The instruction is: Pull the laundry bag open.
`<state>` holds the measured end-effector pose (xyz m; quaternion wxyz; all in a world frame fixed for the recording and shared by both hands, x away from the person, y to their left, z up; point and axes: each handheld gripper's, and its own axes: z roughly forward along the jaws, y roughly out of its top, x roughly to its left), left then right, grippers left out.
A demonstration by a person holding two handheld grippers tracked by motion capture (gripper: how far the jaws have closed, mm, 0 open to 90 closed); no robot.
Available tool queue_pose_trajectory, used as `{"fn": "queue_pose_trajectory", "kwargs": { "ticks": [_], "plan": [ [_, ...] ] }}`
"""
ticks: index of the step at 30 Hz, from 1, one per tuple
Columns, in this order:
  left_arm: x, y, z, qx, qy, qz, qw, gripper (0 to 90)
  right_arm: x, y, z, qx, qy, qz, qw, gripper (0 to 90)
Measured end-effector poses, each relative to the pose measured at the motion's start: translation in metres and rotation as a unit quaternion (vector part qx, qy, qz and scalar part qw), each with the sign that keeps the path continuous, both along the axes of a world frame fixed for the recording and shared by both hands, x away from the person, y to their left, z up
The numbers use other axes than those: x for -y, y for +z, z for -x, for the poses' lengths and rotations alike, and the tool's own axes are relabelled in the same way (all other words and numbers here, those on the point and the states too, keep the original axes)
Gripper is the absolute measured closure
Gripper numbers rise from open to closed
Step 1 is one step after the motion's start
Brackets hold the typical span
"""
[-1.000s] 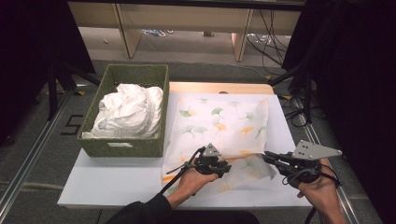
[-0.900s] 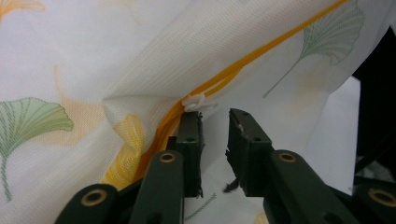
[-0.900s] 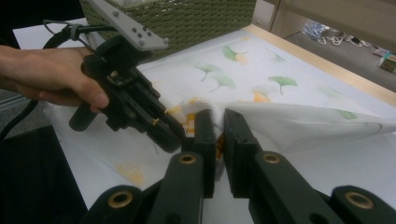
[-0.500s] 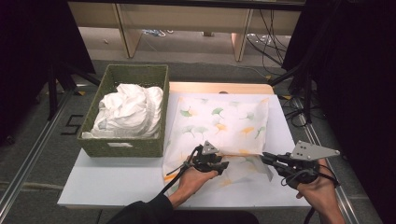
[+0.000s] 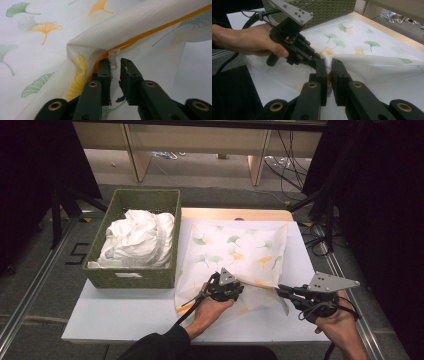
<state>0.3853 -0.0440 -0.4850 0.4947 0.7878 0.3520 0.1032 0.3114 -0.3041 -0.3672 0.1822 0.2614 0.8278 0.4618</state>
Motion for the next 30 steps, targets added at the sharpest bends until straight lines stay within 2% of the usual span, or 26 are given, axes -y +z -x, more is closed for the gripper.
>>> {"fn": "queue_pose_trajectory", "kwargs": {
  "ticks": [1,2,4,5,6,8,11,12,14,17,18,19,22,24,27,29,30],
  "plan": [
    [-0.0021,0.0009,-0.0012,-0.004,-0.007,-0.008,0.9999,80.2,-0.0004,-0.0005,-0.0001,-0.004,0.003,-0.002,1.0,85.5],
    [-0.0002,0.0003,-0.001,-0.01,0.004,0.008,0.9999,81.0,-0.0003,-0.0006,-0.0001,-0.004,0.004,-0.002,1.0,85.5],
    [0.0001,0.0003,-0.0023,-0.006,0.002,0.01,0.9999,84.4,0.0004,0.0001,-0.0007,0.003,0.006,0.0,1.0,85.4],
    [-0.0011,0.0004,-0.003,-0.009,-0.003,0.005,0.9999,85.6,0.0003,0.0004,0.0009,-0.003,-0.004,-0.002,1.0,85.4],
    [0.0003,-0.0005,-0.0029,-0.013,0.002,0.014,0.9998,86.7,0.0001,0.0,0.0012,-0.006,-0.005,-0.003,1.0,85.4],
    [0.0004,-0.0007,-0.0031,-0.011,0.001,0.012,0.9999,86.9,0.0004,-0.0005,0.0012,-0.005,-0.005,-0.001,1.0,85.4],
    [0.0021,-0.001,-0.0026,-0.013,0.001,0.022,0.9997,86.6,0.0001,-0.0001,0.001,-0.005,-0.004,-0.003,1.0,85.4],
    [0.0024,-0.0016,-0.0029,-0.013,-0.001,0.019,0.9997,85.9,0.0,-0.0001,0.0012,-0.006,-0.003,-0.003,1.0,85.4],
    [0.0051,-0.0023,-0.0021,-0.016,0.0,0.029,0.9995,83.7,-0.0004,0.0,0.002,-0.009,-0.002,-0.002,1.0,85.4],
    [0.0054,-0.0025,-0.0028,-0.012,0.002,0.03,0.9995,83.6,0.0006,0.0011,0.0009,-0.001,-0.001,0.0,1.0,85.4],
    [0.0043,-0.0023,-0.0049,-0.013,-0.001,0.027,0.9995,83.6,0.0003,0.0005,0.0018,-0.008,-0.003,-0.004,1.0,85.4],
    [0.005,-0.0023,-0.0047,-0.022,0.009,0.038,0.999,84.2,0.0008,0.0001,0.0014,-0.005,-0.001,-0.001,1.0,85.4],
    [0.0041,-0.0031,-0.0068,-0.029,0.008,0.049,0.9983,85.9,0.0001,-0.0003,0.0014,-0.007,-0.001,-0.005,1.0,85.4],
    [0.0023,-0.0031,-0.0075,-0.025,0.008,0.039,0.9989,87.4,0.0003,-0.0009,0.0006,-0.007,0.004,-0.003,1.0,85.4],
    [0.0006,-0.0029,-0.0091,-0.033,0.006,0.046,0.9984,89.0,0.0006,-0.0007,0.0009,-0.008,0.002,-0.005,1.0,85.4],
    [0.0001,-0.0027,-0.0089,-0.016,0.0,0.029,0.9994,89.2,0.0017,-0.0007,0.0006,-0.006,0.001,-0.002,1.0,85.4],
    [-0.0001,-0.003,-0.0093,-0.016,-0.002,0.03,0.9994,89.1,0.002,-0.0013,0.0007,0.001,-0.003,-0.003,1.0,85.4]
  ]
}}
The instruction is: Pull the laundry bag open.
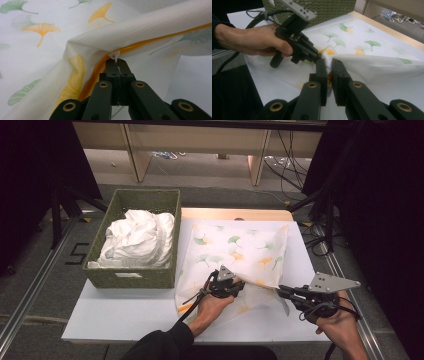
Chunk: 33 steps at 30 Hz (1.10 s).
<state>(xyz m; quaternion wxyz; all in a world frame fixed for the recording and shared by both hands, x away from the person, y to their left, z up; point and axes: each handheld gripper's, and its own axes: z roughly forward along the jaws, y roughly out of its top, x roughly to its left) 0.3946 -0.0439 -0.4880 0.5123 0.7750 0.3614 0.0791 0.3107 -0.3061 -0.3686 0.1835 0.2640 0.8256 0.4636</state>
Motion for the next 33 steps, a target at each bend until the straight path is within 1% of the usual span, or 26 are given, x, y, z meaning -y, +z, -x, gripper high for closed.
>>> {"fn": "queue_pose_trajectory", "kwargs": {
  "ticks": [1,2,3,4,5,7,9,10,11,12,14,15,16,17,19,20,21,22,23,24,25,26,29,30,31,33],
  "plan": [
    [-0.001,-0.001,0.0,-0.001,-0.002,-0.005,1.0,89.2,0.0,-0.001,0.0,-0.006,0.003,-0.003,1.0,85.4],
    [-0.002,0.0,0.0,0.005,-0.006,-0.011,0.9999,89.2,0.002,0.001,-0.001,0.0,0.004,0.004,1.0,85.4],
    [-0.003,0.0,0.0,0.009,-0.006,-0.013,0.9999,89.2,0.002,0.001,0.0,-0.007,-0.001,0.002,1.0,85.4],
    [-0.003,0.0,0.0,0.008,-0.01,-0.014,0.9998,89.2,0.003,0.001,0.0,-0.008,-0.001,0.0,1.0,85.4],
    [-0.003,0.0,0.0,0.011,-0.012,-0.014,0.9998,89.3,0.004,0.001,0.0,-0.007,-0.002,0.001,1.0,85.4],
    [-0.005,0.0,0.0,0.018,-0.018,-0.024,0.9994,89.3,0.005,0.001,0.0,-0.006,-0.004,0.004,1.0,85.4],
    [-0.006,0.001,0.0,0.017,-0.019,-0.025,0.9993,89.3,0.006,0.001,0.0,-0.005,-0.004,0.005,1.0,85.4],
    [-0.008,0.001,-0.001,0.02,-0.025,-0.03,0.999,89.3,0.006,0.001,0.0,-0.001,-0.003,0.007,1.0,85.4],
    [-0.009,0.001,0.0,0.02,-0.022,-0.03,0.9991,89.3,0.006,0.0,0.001,-0.009,-0.007,0.004,0.9999,85.4],
    [-0.01,0.001,0.0,0.021,-0.023,-0.032,0.999,89.3,0.006,0.0,0.0,-0.009,-0.006,0.005,0.9999,85.4],
    [-0.013,0.002,0.0,0.018,-0.025,-0.027,0.9992,89.3,0.006,0.0,0.001,-0.013,-0.008,0.0,0.9999,85.4],
    [-0.015,0.002,0.001,0.019,-0.026,-0.03,0.999,89.3,0.007,0.0,0.0,-0.005,-0.013,0.004,0.9999,85.4],
    [-0.016,0.003,0.001,0.02,-0.029,-0.033,0.9989,89.3,0.008,0.0,0.0,-0.01,-0.013,0.008,0.9998,85.4],
    [-0.018,0.002,0.001,0.018,-0.028,-0.032,0.9989,89.3,0.007,-0.001,0.002,-0.02,-0.018,0.003,0.9996,85.4],
    [-0.021,0.003,0.001,0.017,-0.03,-0.032,0.9989,89.3,0.009,-0.001,0.0,-0.01,-0.016,0.011,0.9998,85.5],
    [-0.021,0.003,0.002,0.017,-0.025,-0.028,0.9991,89.3,0.008,-0.002,0.001,-0.017,-0.019,0.007,0.9997,85.4],
    [-0.023,0.004,0.003,0.018,-0.031,-0.032,0.9988,89.4,0.009,-0.001,0.0,-0.017,-0.019,0.007,0.9997,85.5],
    [-0.024,0.004,0.003,0.016,-0.03,-0.034,0.9988,89.3,0.009,-0.002,0.0,-0.018,-0.016,0.007,0.9997,85.5],
    [-0.025,0.004,0.004,0.022,-0.031,-0.039,0.9985,89.3,0.01,-0.002,0.0,-0.009,-0.019,0.01,0.9997,85.5],
    [-0.026,0.004,0.003,0.025,-0.035,-0.043,0.9982,89.3,0.01,-0.002,0.0,-0.016,-0.02,0.011,0.9996,85.5],
    [-0.028,0.004,0.003,0.022,-0.032,-0.038,0.9985,89.3,0.011,-0.002,0.0,-0.019,-0.022,0.01,0.9995,85.5],
    [-0.029,0.004,0.004,0.017,-0.03,-0.037,0.9987,89.3,0.014,-0.002,-0.001,-0.02,-0.025,0.01,0.9994,85.6],
    [-0.031,0.004,0.006,0.016,-0.038,-0.043,0.9982,89.3,0.019,-0.004,-0.001,-0.019,-0.033,0.013,0.9992,85.7],
    [-0.031,0.004,0.006,0.02,-0.036,-0.044,0.9982,89.3,0.019,-0.005,0.0,-0.027,-0.039,0.01,0.9988,85.7],
    [-0.031,0.003,0.007,0.021,-0.033,-0.044,0.9982,89.3,0.021,-0.006,-0.002,-0.022,-0.039,0.018,0.9988,85.8],
    [-0.034,0.002,0.007,0.018,-0.032,-0.048,0.9982,89.3,0.024,-0.008,-0.003,-0.03,-0.043,0.013,0.9985,85.9]
  ]
}}
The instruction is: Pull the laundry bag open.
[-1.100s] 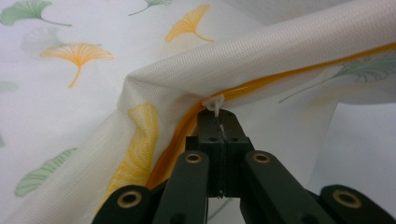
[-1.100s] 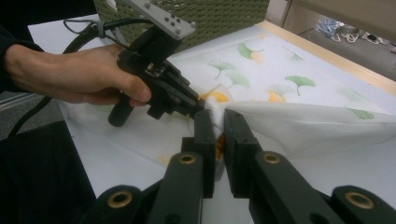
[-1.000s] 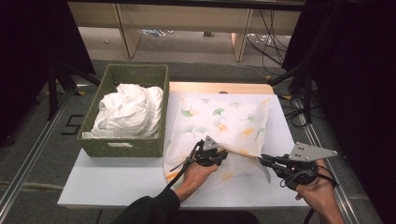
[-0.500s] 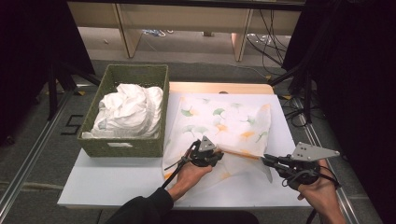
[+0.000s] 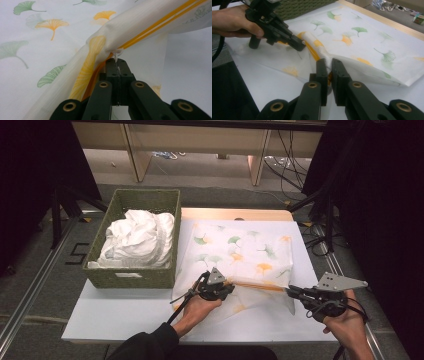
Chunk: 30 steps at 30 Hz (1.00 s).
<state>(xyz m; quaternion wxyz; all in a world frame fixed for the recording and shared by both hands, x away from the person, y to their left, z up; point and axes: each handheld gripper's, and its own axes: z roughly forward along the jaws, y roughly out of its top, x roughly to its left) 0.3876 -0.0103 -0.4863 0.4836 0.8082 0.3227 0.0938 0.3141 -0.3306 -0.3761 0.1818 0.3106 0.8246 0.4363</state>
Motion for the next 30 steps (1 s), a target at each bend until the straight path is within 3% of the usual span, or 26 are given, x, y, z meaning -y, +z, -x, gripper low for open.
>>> {"fn": "queue_pose_trajectory", "kwargs": {
  "ticks": [3,4,5,7,8,9,10,11,12,13,15,16,17,18,23,25,26,27,29,30],
  "plan": [
    [-0.005,-0.001,0.0,0.002,-0.003,-0.008,1.0,89.3,0.005,-0.002,-0.001,0.0,-0.007,0.002,1.0,85.9],
    [-0.006,-0.001,0.001,0.0,0.006,0.001,1.0,89.3,0.006,-0.002,0.0,-0.008,-0.016,-0.002,0.9998,85.9],
    [-0.007,-0.001,0.001,0.0,0.004,0.004,1.0,89.4,0.008,-0.003,-0.001,0.0,-0.014,0.003,0.9999,85.9],
    [-0.011,-0.002,0.003,-0.001,-0.001,-0.003,1.0,89.4,0.009,-0.004,-0.001,-0.011,-0.024,0.0,0.9996,85.9],
    [-0.013,-0.002,0.004,0.001,0.004,0.001,1.0,89.3,0.011,-0.005,-0.003,-0.002,-0.023,0.007,0.9997,85.9],
    [-0.014,-0.003,0.004,-0.009,0.003,0.007,0.9999,89.3,0.011,-0.006,-0.001,-0.013,-0.033,0.009,0.9993,85.9],
    [-0.018,-0.002,0.005,-0.002,0.004,-0.004,1.0,89.3,0.013,-0.006,-0.002,-0.012,-0.036,0.013,0.9992,85.9],
    [-0.018,-0.003,0.005,-0.001,0.007,0.004,1.0,89.3,0.014,-0.007,-0.004,-0.011,-0.034,0.014,0.9993,85.9],
    [-0.022,-0.003,0.004,-0.002,-0.001,-0.009,1.0,89.3,0.015,-0.008,-0.004,-0.004,-0.037,0.021,0.9991,85.9],
    [-0.022,-0.004,0.006,-0.005,0.014,0.002,0.9999,89.3,0.016,-0.008,-0.005,-0.011,-0.039,0.022,0.9989,85.9],
    [-0.026,-0.003,0.006,-0.003,0.015,0.0,0.9999,89.3,0.018,-0.01,-0.005,-0.007,-0.046,0.028,0.9985,85.9],
    [-0.026,-0.003,0.005,0.0,0.015,0.005,0.9999,89.3,0.018,-0.011,-0.005,-0.019,-0.053,0.021,0.9982,85.9],
    [-0.03,-0.002,0.005,-0.001,0.003,-0.011,0.9999,89.3,0.019,-0.012,-0.005,-0.018,-0.053,0.022,0.9982,85.9],
    [-0.029,-0.002,0.007,-0.003,0.02,-0.002,0.9998,89.3,0.021,-0.012,-0.007,-0.012,-0.051,0.025,0.9983,85.9],
    [-0.038,-0.001,0.008,-0.007,0.013,-0.004,0.9999,89.3,0.023,-0.011,-0.005,-0.022,-0.059,0.021,0.9978,85.9],
    [-0.042,-0.002,0.01,-0.006,0.017,-0.004,0.9998,89.3,0.025,-0.012,-0.006,-0.009,-0.055,0.029,0.9981,85.9],
    [-0.045,-0.001,0.01,-0.004,0.016,-0.01,0.9998,89.3,0.025,-0.012,-0.006,-0.014,-0.056,0.028,0.9979,85.8],
    [-0.047,-0.002,0.011,-0.007,0.026,-0.001,0.9996,89.3,0.026,-0.012,-0.006,-0.014,-0.056,0.028,0.9979,85.9],
    [-0.053,-0.001,0.01,-0.004,0.023,-0.012,0.9996,89.3,0.025,-0.014,-0.006,-0.025,-0.06,0.021,0.9976,85.8],
    [-0.053,-0.001,0.011,-0.009,0.031,0.002,0.9995,89.3,0.025,-0.014,-0.006,-0.024,-0.058,0.022,0.9978,85.8]
  ]
}}
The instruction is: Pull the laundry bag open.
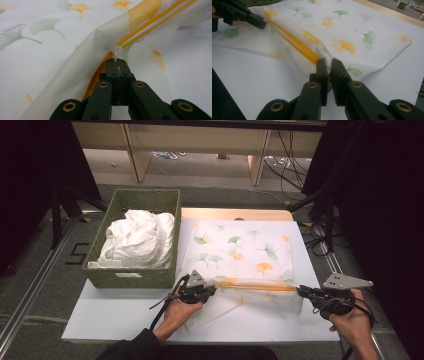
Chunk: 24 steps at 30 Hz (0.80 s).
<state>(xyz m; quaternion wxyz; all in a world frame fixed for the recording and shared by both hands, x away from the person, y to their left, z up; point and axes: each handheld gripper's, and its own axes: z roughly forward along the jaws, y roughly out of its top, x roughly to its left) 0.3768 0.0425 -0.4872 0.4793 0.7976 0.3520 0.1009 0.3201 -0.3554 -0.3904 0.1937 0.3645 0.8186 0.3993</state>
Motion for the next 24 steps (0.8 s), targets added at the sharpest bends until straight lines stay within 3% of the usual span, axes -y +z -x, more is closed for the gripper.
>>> {"fn": "queue_pose_trajectory", "kwargs": {
  "ticks": [3,4,5,7,8,9,11,12,13,14,16,18,20,21,24],
  "plan": [
    [-0.006,0.003,0.0,0.005,-0.01,-0.018,0.9998,89.3,0.001,0.001,-0.001,0.011,0.005,0.009,0.9999,85.8],
    [-0.006,0.002,0.001,0.005,-0.001,-0.009,1.0,89.3,0.001,0.001,-0.001,0.011,0.003,0.008,0.9999,85.8],
    [-0.01,0.002,0.001,0.007,-0.003,-0.02,0.9998,89.4,0.001,0.001,-0.001,0.011,0.004,0.009,0.9999,85.8],
    [-0.013,0.002,0.0,0.0,-0.002,-0.019,0.9998,89.4,0.001,0.001,0.0,0.011,0.004,0.008,0.9999,85.9],
    [-0.013,0.001,0.0,0.002,0.006,-0.006,1.0,89.4,0.001,0.001,0.0,0.011,0.005,0.008,0.9999,85.9],
    [-0.015,0.001,-0.001,0.002,0.005,-0.019,0.9998,89.4,0.001,0.001,0.0,0.011,0.005,0.008,0.9999,85.9],
    [-0.016,-0.001,0.0,0.002,0.01,-0.015,0.9998,89.4,0.001,0.001,-0.001,0.011,0.005,0.007,0.9999,85.9],
    [-0.019,0.0,-0.001,0.006,0.0,-0.033,0.9994,89.4,0.0,0.001,0.0,0.011,0.005,0.008,0.9999,85.9],
    [-0.019,-0.001,-0.001,0.007,0.002,-0.025,0.9997,89.3,0.0,0.001,0.001,0.006,0.002,0.003,1.0,85.8],
    [-0.021,-0.001,0.0,0.001,0.006,-0.029,0.9996,89.4,0.001,0.002,0.0,0.012,0.005,0.009,0.9999,85.9],
    [-0.024,-0.002,0.0,0.008,0.004,-0.028,0.9996,89.4,0.001,0.003,0.0,0.013,0.005,0.008,0.9999,85.9],
    [-0.029,-0.002,0.0,0.009,0.006,-0.04,0.9991,89.4,0.001,0.002,0.0,0.013,0.004,0.01,0.9999,85.8],
    [-0.032,-0.002,0.002,0.001,0.015,-0.027,0.9995,89.4,0.0,0.001,0.001,0.008,0.002,0.007,0.9999,85.9],
    [-0.035,-0.001,0.001,0.003,0.013,-0.038,0.9992,89.4,0.0,0.001,0.001,0.006,0.002,0.006,1.0,85.9],
    [-0.042,0.0,0.002,0.01,0.015,-0.045,0.9988,89.4,0.001,-0.001,-0.001,0.008,0.007,0.008,0.9999,85.9]
  ]
}}
